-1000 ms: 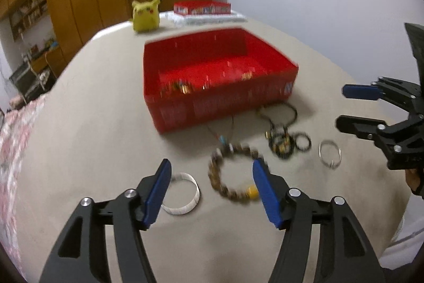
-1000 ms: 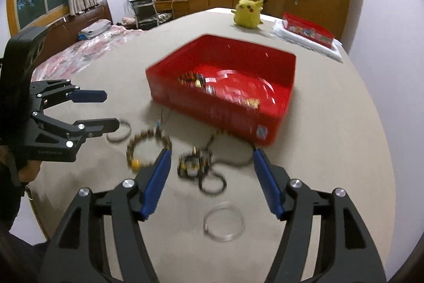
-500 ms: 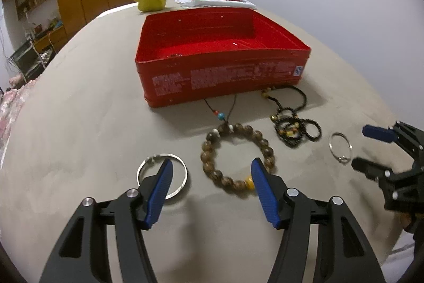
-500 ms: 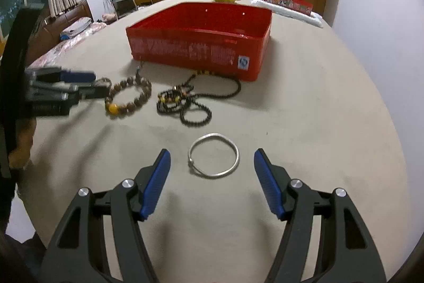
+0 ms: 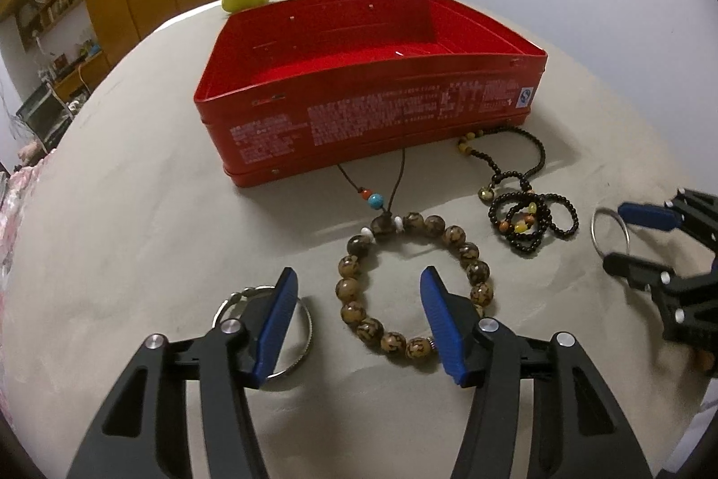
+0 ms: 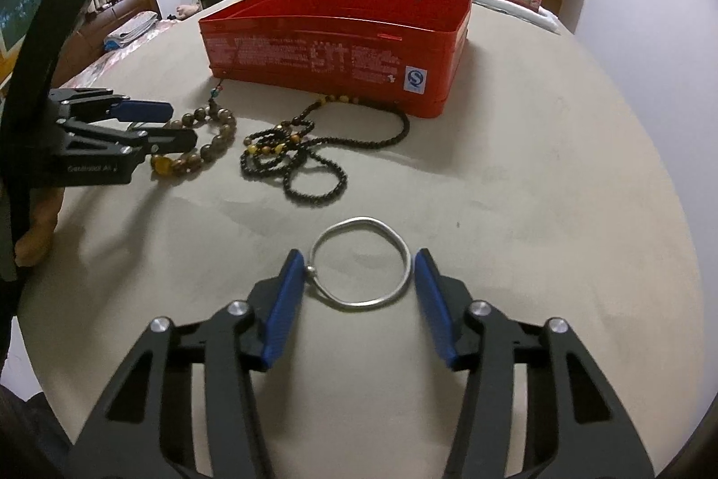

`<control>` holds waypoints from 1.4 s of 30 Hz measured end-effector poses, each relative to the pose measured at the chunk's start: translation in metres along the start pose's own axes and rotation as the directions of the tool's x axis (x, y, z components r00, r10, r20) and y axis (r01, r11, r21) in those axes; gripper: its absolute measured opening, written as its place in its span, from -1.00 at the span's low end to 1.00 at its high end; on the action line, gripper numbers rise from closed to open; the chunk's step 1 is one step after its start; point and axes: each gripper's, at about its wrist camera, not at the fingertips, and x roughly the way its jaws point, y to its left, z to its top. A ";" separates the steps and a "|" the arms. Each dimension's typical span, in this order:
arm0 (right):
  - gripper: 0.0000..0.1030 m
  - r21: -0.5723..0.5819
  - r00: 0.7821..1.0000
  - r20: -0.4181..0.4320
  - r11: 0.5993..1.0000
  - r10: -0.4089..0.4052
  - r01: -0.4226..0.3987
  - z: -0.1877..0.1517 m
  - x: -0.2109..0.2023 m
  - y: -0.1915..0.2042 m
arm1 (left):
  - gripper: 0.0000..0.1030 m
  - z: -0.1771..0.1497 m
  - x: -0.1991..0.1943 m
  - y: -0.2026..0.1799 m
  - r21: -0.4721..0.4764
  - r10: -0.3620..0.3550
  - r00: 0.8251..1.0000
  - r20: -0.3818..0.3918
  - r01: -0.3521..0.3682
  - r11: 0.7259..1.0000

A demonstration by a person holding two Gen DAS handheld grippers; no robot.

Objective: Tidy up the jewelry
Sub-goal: 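Grasp the brown wooden bead bracelet with the left tool while the right tool grasps the silver cuff bangle, then carry the brown bracelet into the red tray with the left tool while the right tool releases the cuff there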

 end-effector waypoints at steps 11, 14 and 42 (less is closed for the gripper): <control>-0.06 0.003 1.000 0.000 1.000 0.001 -0.001 0.006 0.003 -0.015 | 0.10 0.000 -0.003 -0.008 0.030 -0.041 0.999 -0.004 0.041 0.999; -0.06 0.015 1.000 0.001 1.000 0.002 -0.002 0.005 0.002 -0.020 | 0.10 0.002 -0.003 -0.003 0.024 -0.027 1.000 -0.002 0.027 0.999; -0.06 0.024 1.000 0.005 1.000 0.009 -0.009 0.005 0.002 -0.021 | -0.80 0.004 0.004 -0.007 0.046 -0.043 0.999 -0.034 0.045 0.998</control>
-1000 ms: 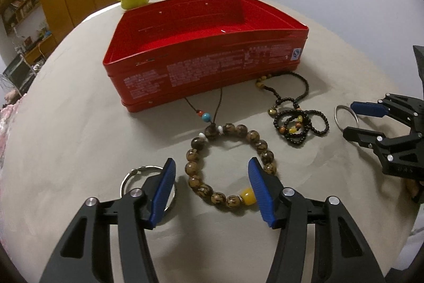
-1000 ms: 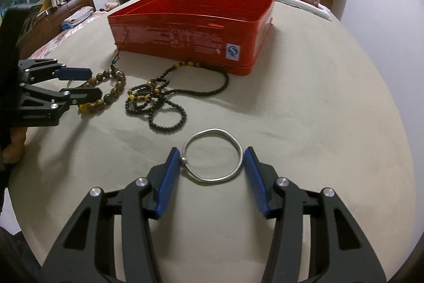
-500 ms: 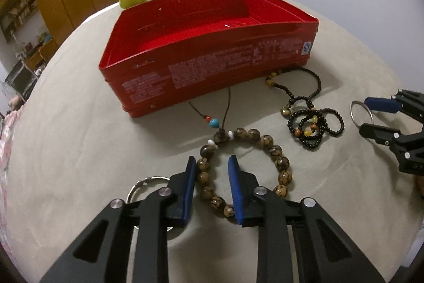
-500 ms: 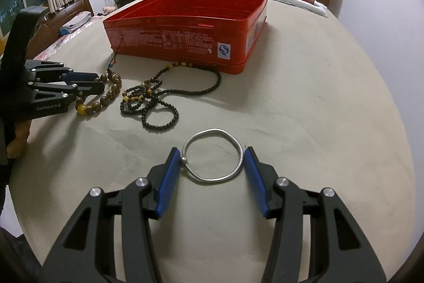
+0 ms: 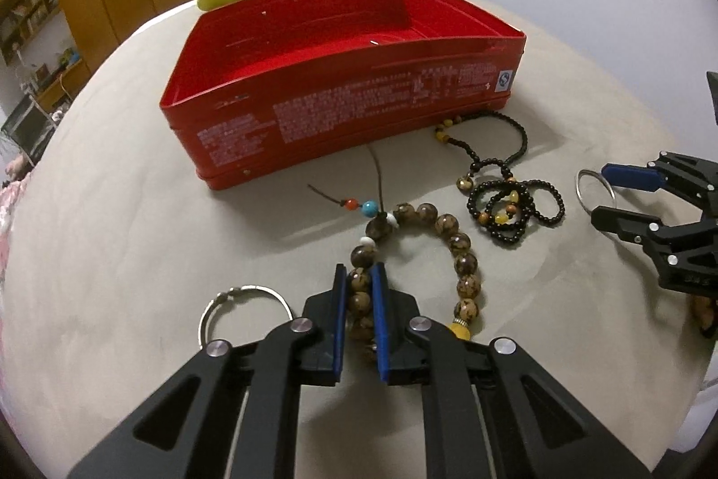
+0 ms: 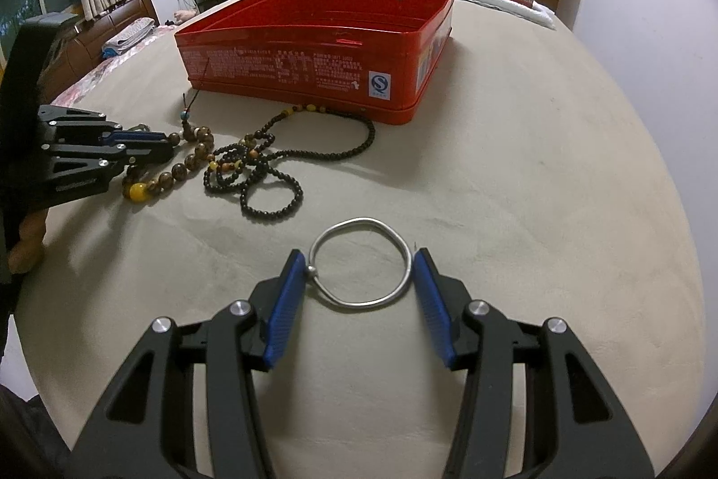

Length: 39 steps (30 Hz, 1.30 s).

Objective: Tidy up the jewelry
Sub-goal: 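Carry the brown bracelet into the red tray with the left tool while the right tool releases the cuff there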

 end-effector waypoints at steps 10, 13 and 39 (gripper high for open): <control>-0.06 0.004 1.000 0.002 1.000 -0.001 0.001 0.000 -0.004 0.004 | -0.80 -0.006 -0.031 -0.003 -0.018 0.004 0.999 0.050 -0.003 1.000; -0.06 0.002 1.000 0.010 1.000 0.000 0.000 0.001 -0.008 0.005 | -0.80 -0.008 -0.041 -0.006 -0.020 0.008 0.998 0.062 -0.007 1.000; -0.06 -0.054 0.997 0.082 0.999 0.004 0.000 0.025 -0.052 0.024 | -0.80 0.001 -0.105 -0.016 0.024 0.047 0.983 0.176 -0.052 0.998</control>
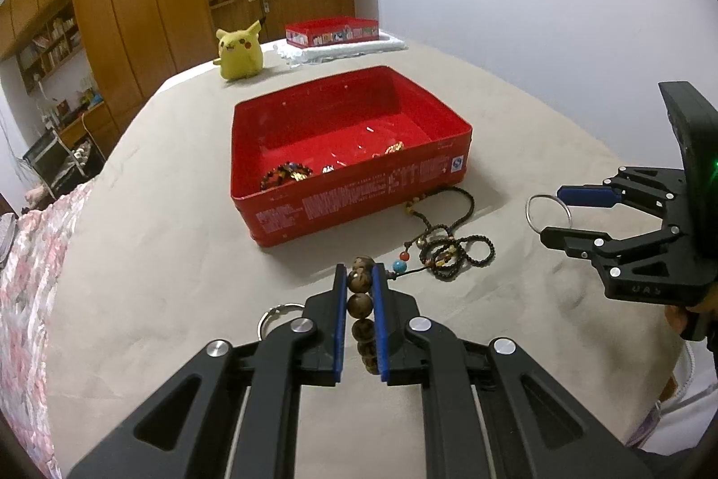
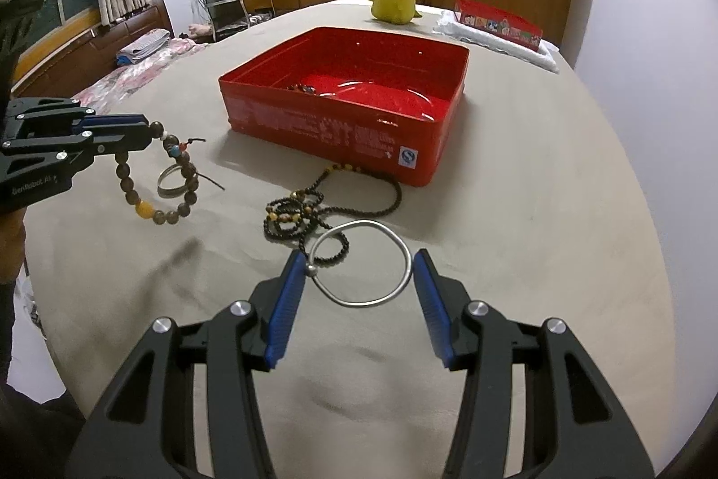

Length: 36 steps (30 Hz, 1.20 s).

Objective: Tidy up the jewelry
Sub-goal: 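Carry the brown bracelet into the red tray with the left tool while the right tool releases the cuff there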

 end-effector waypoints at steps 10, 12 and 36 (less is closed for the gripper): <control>-0.06 -0.023 1.000 0.029 1.000 -0.003 0.003 0.019 -0.011 0.003 | -0.80 0.008 -0.016 0.004 0.015 0.012 0.999 0.039 -0.013 1.000; -0.06 -0.032 0.999 0.032 0.999 0.002 -0.001 0.024 -0.013 0.004 | -0.80 0.011 -0.018 0.005 0.019 0.016 0.999 0.046 -0.017 1.000; -0.06 -0.086 0.998 0.057 0.996 0.031 -0.026 0.063 -0.016 0.010 | -0.80 0.043 -0.020 0.013 0.060 0.027 0.996 0.084 -0.032 0.998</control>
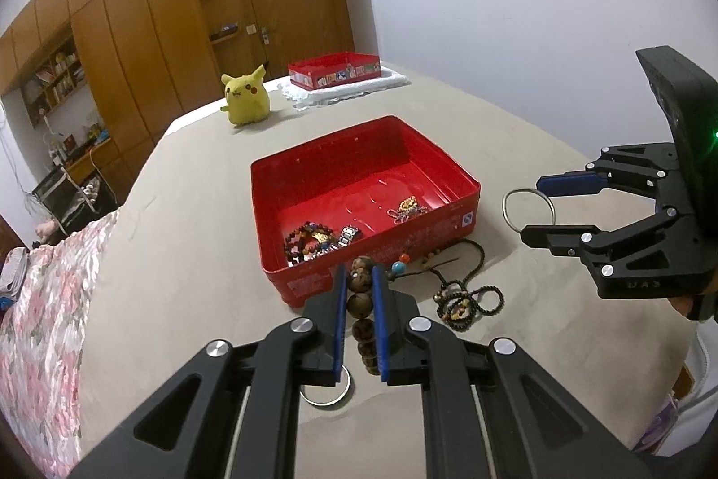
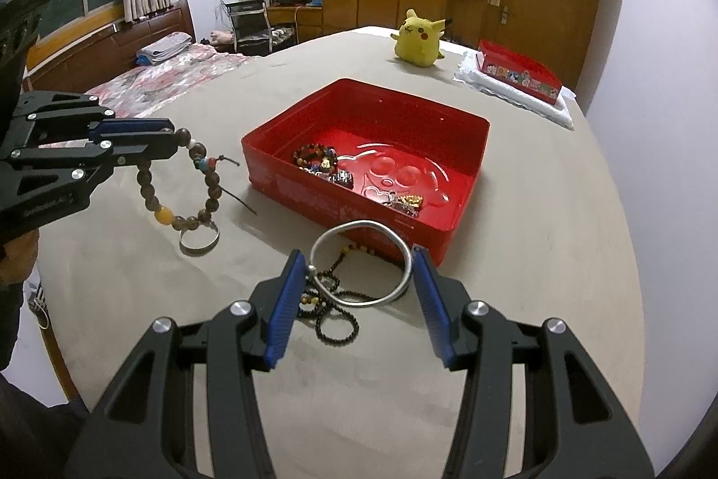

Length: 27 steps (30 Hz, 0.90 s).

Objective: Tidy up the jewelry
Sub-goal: 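Carry the brown bracelet into the red tray with the left tool while the right tool releases the cuff there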

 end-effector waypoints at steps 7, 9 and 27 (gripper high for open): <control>-0.06 0.021 0.999 -0.014 0.999 0.029 -0.028 0.023 0.014 -0.014 | -0.80 0.020 0.010 0.014 0.003 -0.003 1.000 0.010 0.003 1.000; -0.06 0.032 0.999 -0.018 0.999 0.034 -0.034 0.031 0.020 -0.021 | -0.80 0.030 0.015 0.020 0.001 0.001 1.000 0.016 -0.001 1.000; -0.06 0.029 0.977 -0.210 0.999 0.026 -0.021 0.074 0.146 -0.046 | -0.80 0.068 0.143 0.052 -0.043 -0.052 0.991 -0.124 0.047 0.998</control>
